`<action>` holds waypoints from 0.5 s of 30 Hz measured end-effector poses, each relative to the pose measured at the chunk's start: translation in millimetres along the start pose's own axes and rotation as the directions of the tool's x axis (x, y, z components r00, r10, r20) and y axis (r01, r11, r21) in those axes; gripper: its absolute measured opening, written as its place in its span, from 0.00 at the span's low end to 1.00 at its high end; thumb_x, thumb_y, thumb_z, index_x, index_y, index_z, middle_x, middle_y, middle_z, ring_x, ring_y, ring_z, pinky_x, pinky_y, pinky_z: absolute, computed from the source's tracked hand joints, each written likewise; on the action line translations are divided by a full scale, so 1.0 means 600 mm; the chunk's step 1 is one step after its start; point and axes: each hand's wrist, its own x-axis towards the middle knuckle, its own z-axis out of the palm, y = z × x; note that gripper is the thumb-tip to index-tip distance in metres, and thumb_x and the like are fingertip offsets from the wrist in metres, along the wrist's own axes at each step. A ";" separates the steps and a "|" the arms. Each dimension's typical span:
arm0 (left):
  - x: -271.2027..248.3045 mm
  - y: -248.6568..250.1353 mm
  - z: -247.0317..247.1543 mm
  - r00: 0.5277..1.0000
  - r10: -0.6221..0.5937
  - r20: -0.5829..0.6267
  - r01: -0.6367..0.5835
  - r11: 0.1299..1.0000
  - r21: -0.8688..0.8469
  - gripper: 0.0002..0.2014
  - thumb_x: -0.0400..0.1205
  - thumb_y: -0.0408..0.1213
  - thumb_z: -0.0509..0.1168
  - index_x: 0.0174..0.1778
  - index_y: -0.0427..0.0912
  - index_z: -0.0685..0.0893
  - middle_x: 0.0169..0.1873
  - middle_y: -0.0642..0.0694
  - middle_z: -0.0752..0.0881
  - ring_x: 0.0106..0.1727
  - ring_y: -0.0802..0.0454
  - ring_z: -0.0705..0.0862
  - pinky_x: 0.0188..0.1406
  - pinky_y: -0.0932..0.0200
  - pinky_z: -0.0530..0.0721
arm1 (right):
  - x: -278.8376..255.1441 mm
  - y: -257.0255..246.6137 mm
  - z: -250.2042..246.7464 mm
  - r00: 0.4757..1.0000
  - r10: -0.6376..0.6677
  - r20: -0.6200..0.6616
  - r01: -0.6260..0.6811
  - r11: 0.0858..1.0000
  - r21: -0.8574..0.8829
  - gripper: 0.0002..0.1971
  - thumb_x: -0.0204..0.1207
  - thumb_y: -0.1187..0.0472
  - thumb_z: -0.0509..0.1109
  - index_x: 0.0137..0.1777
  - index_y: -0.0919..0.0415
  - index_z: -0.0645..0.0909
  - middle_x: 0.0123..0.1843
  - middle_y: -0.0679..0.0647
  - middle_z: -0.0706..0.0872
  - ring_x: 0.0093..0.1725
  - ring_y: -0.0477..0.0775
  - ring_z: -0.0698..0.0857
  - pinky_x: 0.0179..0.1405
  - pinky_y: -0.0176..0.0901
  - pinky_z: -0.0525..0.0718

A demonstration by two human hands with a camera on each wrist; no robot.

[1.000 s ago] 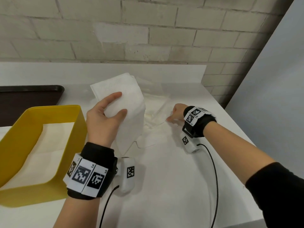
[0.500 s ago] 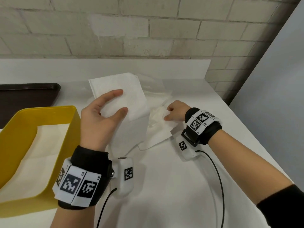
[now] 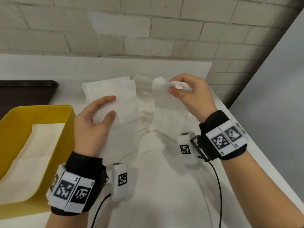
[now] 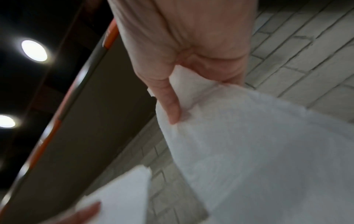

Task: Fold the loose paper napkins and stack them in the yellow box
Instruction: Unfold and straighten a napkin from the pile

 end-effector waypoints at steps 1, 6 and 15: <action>0.001 -0.001 -0.001 1.000 0.010 -0.001 -0.010 1.000 0.013 0.19 0.77 0.23 0.65 0.51 0.55 0.83 0.53 0.65 0.83 0.58 0.77 0.78 0.59 0.82 0.72 | -0.001 -0.012 -0.008 0.999 -0.034 0.023 0.033 0.999 0.040 0.14 0.71 0.69 0.73 0.35 0.47 0.79 0.37 0.38 0.82 0.38 0.33 0.79 0.41 0.25 0.75; 0.004 -0.007 -0.006 1.000 0.023 -0.014 -0.022 0.998 0.062 0.20 0.78 0.20 0.62 0.56 0.52 0.81 0.56 0.60 0.82 0.60 0.74 0.77 0.59 0.83 0.69 | -0.009 -0.097 -0.057 0.892 -0.238 0.384 0.210 0.971 0.113 0.15 0.69 0.71 0.75 0.47 0.49 0.81 0.41 0.39 0.85 0.41 0.35 0.83 0.44 0.25 0.78; -0.024 0.036 0.021 0.993 -0.104 0.059 0.114 0.970 -0.215 0.17 0.81 0.54 0.52 0.49 0.58 0.86 0.54 0.56 0.89 0.63 0.58 0.82 0.71 0.52 0.74 | 0.001 -0.109 -0.037 0.883 -0.269 0.384 0.103 0.911 0.400 0.11 0.65 0.70 0.77 0.42 0.57 0.80 0.37 0.41 0.87 0.39 0.39 0.86 0.41 0.30 0.83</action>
